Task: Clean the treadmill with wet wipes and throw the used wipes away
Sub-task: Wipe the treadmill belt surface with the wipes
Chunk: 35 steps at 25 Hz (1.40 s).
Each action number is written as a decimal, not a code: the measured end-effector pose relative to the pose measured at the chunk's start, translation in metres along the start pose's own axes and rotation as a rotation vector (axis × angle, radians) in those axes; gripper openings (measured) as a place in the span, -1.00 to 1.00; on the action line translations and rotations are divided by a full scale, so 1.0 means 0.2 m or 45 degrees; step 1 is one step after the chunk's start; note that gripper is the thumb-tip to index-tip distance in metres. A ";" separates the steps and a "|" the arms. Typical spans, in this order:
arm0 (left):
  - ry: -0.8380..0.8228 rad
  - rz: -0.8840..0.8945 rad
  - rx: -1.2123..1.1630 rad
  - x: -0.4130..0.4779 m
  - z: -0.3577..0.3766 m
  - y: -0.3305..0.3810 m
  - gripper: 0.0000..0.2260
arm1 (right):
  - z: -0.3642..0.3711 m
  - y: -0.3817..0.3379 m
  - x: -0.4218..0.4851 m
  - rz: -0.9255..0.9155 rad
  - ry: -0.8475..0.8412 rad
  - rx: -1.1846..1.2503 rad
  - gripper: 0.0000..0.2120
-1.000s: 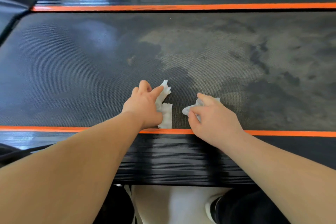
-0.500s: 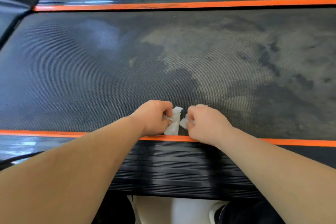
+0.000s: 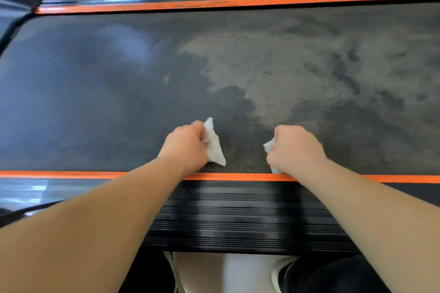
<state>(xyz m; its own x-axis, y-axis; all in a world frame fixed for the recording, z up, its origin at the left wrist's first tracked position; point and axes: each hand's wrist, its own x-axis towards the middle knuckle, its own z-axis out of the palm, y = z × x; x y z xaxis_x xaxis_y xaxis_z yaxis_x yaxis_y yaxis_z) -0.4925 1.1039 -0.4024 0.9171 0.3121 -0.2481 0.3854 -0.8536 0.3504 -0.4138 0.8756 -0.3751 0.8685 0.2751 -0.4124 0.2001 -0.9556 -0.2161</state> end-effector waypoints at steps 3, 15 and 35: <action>-0.210 0.242 -0.078 -0.02 0.05 0.13 -0.90 | 0.06 -0.14 -0.06 -0.292 -0.107 0.074 -0.91; 0.123 -0.116 0.019 0.06 -0.06 -0.10 -0.80 | -0.05 0.03 0.06 0.189 0.124 0.306 -0.91; -0.162 0.455 0.033 0.02 0.00 0.03 -0.91 | -0.15 0.10 0.08 0.304 0.034 0.250 -0.81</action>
<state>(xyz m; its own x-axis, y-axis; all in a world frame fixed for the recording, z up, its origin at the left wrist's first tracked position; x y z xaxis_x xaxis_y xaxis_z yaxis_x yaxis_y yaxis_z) -0.4858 1.0993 -0.4018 0.9725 -0.0603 -0.2251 0.0391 -0.9101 0.4124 -0.3818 0.8586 -0.3597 0.8926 0.0398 -0.4491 -0.1003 -0.9536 -0.2839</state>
